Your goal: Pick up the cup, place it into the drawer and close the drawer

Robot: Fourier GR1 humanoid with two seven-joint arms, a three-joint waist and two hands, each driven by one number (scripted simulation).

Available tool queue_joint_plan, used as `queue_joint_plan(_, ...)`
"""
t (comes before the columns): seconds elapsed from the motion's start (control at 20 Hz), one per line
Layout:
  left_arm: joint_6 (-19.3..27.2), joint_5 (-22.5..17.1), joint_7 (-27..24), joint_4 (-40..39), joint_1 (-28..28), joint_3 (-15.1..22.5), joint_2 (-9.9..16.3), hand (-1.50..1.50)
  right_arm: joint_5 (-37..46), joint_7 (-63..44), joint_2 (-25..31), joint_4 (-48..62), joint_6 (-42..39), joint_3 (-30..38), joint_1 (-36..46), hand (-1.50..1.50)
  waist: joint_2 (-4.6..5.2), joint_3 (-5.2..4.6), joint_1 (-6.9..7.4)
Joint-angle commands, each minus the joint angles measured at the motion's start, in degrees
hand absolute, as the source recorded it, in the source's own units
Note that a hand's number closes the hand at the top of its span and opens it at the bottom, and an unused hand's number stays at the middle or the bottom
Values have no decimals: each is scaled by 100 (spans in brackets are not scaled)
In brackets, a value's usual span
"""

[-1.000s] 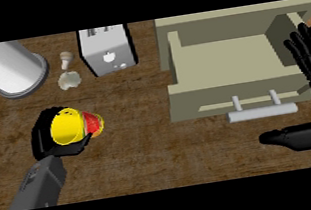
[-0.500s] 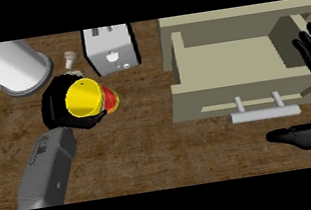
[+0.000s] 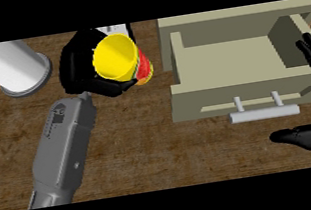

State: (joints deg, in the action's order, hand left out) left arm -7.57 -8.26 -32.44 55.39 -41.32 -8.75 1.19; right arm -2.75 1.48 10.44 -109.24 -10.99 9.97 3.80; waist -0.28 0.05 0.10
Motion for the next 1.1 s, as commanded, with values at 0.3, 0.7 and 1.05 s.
queue_joint_plan(0.3, 1241, 93, 1404, 236, -1213, 765, -117, 150, 155, 337, -188, -160, -101, -169, -497, -150, 21, -3, -75)
queue_joint_plan(0.7, 1906, -620, 1483, -1384, -2432, 1173, -119, 150, -190, -322, 98, -274, -158, 65, 79, -150, 52, -5, -181)
queue_joint_plan(1.05, 2336, -1442, 1294, -2346, -3019, 1844, -119, 150, 299, 17, -171, 218, 146, -220, 453, -150, 84, -3, -241)
